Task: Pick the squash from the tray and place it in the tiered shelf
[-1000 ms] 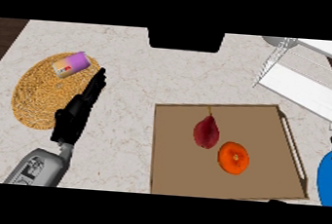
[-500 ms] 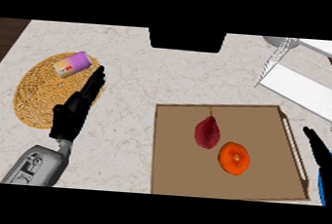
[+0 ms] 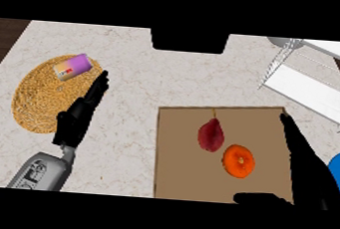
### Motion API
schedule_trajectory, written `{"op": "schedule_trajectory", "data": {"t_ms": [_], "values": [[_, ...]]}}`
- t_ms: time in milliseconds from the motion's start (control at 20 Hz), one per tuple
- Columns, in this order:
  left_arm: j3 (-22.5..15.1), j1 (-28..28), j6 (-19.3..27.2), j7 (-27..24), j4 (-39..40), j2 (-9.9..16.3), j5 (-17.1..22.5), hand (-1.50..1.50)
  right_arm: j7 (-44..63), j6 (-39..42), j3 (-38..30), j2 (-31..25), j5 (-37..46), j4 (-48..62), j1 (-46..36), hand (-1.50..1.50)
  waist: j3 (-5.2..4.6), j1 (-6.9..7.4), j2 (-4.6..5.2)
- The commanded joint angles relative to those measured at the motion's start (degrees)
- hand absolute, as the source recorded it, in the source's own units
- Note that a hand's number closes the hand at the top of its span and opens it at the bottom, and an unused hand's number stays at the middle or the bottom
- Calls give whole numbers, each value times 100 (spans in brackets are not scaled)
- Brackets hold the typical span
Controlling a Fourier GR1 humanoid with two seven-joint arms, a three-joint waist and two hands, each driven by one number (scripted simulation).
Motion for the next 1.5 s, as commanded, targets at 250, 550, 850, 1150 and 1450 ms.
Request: {"op": "schedule_trajectory", "data": {"t_ms": [250,550,850,1150,1450], "values": [[130,51,-85,-41,123,-78,-98,0,1198,466,394,1070,948,330,-162,-150,4,-45,-2],[256,27,-215,-292,365,-159,-143,0,770,706,-70,1260,898,550,-83,-150,5,-73,9],[238,269,-196,302,-538,-48,-211,0,661,693,-90,1842,1361,958,13,-150,10,-11,-8],[451,208,-273,-20,-130,-231,-262,0,166,1139,-513,1852,1251,1055,140,-150,9,-46,3],[442,-9,-294,193,-86,-338,-474,0,-179,944,-393,2228,1712,1634,424,-150,11,-52,2]]}}
